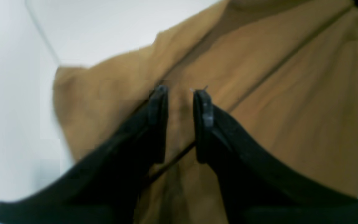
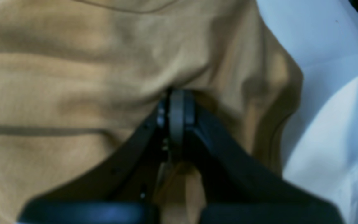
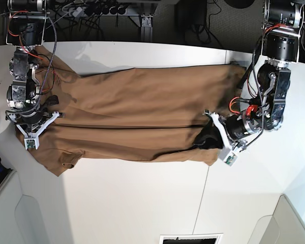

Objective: Layout the t-shirt on the table in an organized manner, then fold the t-shirt properly
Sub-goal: 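Pull the shirt apart with both grippers to smooth it flat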

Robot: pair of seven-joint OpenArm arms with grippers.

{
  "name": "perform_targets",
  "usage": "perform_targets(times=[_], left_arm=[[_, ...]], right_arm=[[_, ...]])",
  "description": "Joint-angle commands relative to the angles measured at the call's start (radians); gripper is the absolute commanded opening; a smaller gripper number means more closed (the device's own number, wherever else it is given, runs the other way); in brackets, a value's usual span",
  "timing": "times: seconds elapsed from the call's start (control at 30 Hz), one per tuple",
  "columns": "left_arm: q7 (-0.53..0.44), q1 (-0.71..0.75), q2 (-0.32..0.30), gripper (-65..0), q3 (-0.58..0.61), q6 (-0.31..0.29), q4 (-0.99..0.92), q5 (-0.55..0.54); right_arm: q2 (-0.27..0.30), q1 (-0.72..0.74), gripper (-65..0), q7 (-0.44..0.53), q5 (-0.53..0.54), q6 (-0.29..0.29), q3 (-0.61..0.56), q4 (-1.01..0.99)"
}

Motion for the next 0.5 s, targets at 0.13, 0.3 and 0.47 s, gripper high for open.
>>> perform_targets(times=[0.13, 0.3, 0.47], left_arm=[[-0.051, -0.067, 0.015, -50.2, 0.073, 0.053, 0.002, 0.117], [-0.127, -0.067, 0.015, -51.9, 0.085, 0.108, -0.092, 0.174], [-0.155, -0.067, 0.015, -62.3, 0.085, 0.108, -0.103, 0.174]], right_arm=[[-0.002, 0.002, -65.0, -0.059, 0.005, 0.021, 0.0, -0.001], [-0.002, 0.005, -65.0, -0.061, 0.004, 0.021, 0.0, -0.001], [-0.002, 0.005, -65.0, -0.05, 0.005, 0.021, 0.0, -0.001]])
